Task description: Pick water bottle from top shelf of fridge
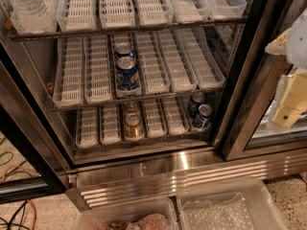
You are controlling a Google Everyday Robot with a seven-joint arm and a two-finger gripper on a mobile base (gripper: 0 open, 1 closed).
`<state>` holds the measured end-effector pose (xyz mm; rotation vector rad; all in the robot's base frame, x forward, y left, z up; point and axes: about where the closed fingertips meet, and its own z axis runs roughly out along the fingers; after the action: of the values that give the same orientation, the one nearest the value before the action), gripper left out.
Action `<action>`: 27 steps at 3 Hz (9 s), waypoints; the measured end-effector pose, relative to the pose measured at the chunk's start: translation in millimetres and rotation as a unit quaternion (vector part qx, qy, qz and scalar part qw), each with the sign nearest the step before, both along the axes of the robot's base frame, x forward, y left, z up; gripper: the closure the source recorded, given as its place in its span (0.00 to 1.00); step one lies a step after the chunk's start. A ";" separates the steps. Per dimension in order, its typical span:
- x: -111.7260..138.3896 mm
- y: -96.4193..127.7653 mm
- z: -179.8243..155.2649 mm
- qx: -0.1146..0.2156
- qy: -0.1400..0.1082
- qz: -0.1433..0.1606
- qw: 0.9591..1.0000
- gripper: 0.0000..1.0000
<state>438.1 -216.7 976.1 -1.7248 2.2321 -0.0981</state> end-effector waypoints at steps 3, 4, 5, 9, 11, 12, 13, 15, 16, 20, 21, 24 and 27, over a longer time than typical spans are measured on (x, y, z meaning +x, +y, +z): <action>10.8 -26.7 41.7 0.130 -0.044 -0.045 0.990 0.00; 9.4 -33.5 90.4 0.227 -0.110 -0.070 0.965 0.00; 6.3 -22.9 106.1 0.266 -0.122 -0.066 0.954 0.00; -25.8 101.1 154.7 0.368 -0.165 0.029 0.915 0.00; -24.5 100.1 153.8 0.381 -0.175 0.016 0.908 0.00; 9.2 125.8 141.7 0.412 -0.170 0.010 0.895 0.00; 49.5 178.1 141.0 0.461 -0.168 0.018 0.871 0.00; 73.4 321.1 154.1 0.528 -0.162 0.097 0.828 0.00; 73.3 320.9 154.2 0.527 -0.162 0.097 0.828 0.00; 123.3 430.0 116.8 0.590 -0.121 0.126 0.788 0.00; 123.3 430.1 116.8 0.590 -0.121 0.127 0.788 0.00; 136.9 453.4 109.8 0.630 -0.097 0.163 0.753 0.00; 147.6 494.0 112.6 0.640 -0.075 0.197 0.739 0.00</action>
Offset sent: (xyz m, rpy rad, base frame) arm 0.0061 -0.0162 0.0485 0.2942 -0.0750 -0.0895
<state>585.7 277.3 1088.7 -1.1627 1.0990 1.0806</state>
